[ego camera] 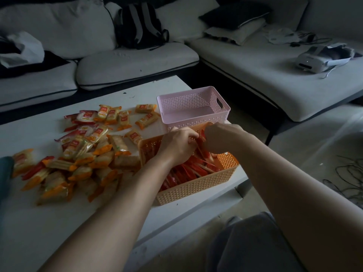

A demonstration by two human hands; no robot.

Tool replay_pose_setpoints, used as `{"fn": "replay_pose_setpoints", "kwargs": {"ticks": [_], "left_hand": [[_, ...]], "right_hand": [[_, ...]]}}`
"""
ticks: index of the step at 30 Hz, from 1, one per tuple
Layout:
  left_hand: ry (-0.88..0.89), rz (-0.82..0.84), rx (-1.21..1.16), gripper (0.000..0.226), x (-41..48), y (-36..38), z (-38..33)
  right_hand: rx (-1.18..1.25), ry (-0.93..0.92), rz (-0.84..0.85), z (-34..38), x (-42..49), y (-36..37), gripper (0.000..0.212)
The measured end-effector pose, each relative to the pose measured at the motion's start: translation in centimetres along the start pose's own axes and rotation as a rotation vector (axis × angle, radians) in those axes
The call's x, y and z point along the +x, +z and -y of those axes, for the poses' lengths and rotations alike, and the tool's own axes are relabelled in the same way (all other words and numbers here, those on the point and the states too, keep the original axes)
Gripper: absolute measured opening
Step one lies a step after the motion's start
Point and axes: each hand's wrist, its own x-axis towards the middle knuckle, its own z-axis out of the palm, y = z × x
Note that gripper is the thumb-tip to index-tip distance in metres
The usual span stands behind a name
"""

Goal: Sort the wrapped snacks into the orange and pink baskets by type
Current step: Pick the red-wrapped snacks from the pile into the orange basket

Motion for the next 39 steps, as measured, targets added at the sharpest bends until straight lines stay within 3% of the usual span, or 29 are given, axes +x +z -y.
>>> {"fn": "replay_pose_setpoints", "kwargs": {"ticks": [5, 9, 10, 14, 17, 19, 22, 25, 27, 29, 31, 35, 39], "left_hand": [[0.025, -0.107, -0.005, 0.022, 0.2, -0.5, -1.2], [-0.023, 0.112, 0.13, 0.029, 0.2, -0.2, -0.4], [-0.022, 0.129, 0.113, 0.029, 0.0, 0.0, -0.2], [-0.016, -0.046, -0.027, 0.018, -2.0, -2.1, 0.9], [-0.124, -0.119, -0.058, 0.023, -4.4, -5.4, 2.8], [-0.189, -0.132, -0.052, 0.023, -6.1, -7.4, 5.1], [-0.352, -0.176, -0.055, 0.029, -10.0, -10.3, 9.3], [-0.5, -0.114, -0.019, 0.026, -15.1, -12.2, 13.8], [-0.574, -0.05, 0.041, 0.012, -18.1, -12.8, 16.5], [-0.573, -0.002, 0.061, 0.046, -19.2, -12.9, 18.0], [-0.612, 0.036, 0.082, 0.047, -19.4, -13.3, 18.3], [-0.679, 0.139, 0.24, 0.056, -19.5, -13.9, 19.1], [-0.681, 0.165, 0.113, 0.038, -20.4, -15.7, 21.9]], "right_hand": [[0.132, 0.105, -0.196, -0.6, 0.1, -0.7, 0.032], [0.151, 0.07, 0.141, 0.3, -0.5, -0.6, 0.022], [0.129, 0.088, 0.146, 0.3, -0.4, -0.7, 0.022], [0.044, 0.182, -0.208, 2.1, -0.1, -2.3, 0.019], [0.16, 0.083, -0.323, 6.5, -0.5, -3.2, 0.021], [0.297, 0.005, -0.282, 10.1, -0.8, -3.4, 0.031], [0.45, -0.155, -0.205, 15.6, -0.6, -2.9, 0.023], [0.442, -0.234, -0.001, 20.5, -1.1, -1.9, 0.023], [0.344, -0.255, 0.078, 23.5, -1.4, -0.1, 0.038], [0.241, -0.215, 0.117, 25.4, -1.3, 2.1, 0.071], [0.085, -0.142, 0.164, 27.2, -0.1, 4.1, 0.094], [0.14, -0.198, 0.154, 29.6, 1.8, 5.6, 0.077], [0.074, -0.255, 0.039, 30.9, 2.7, 3.9, 0.046]]}}
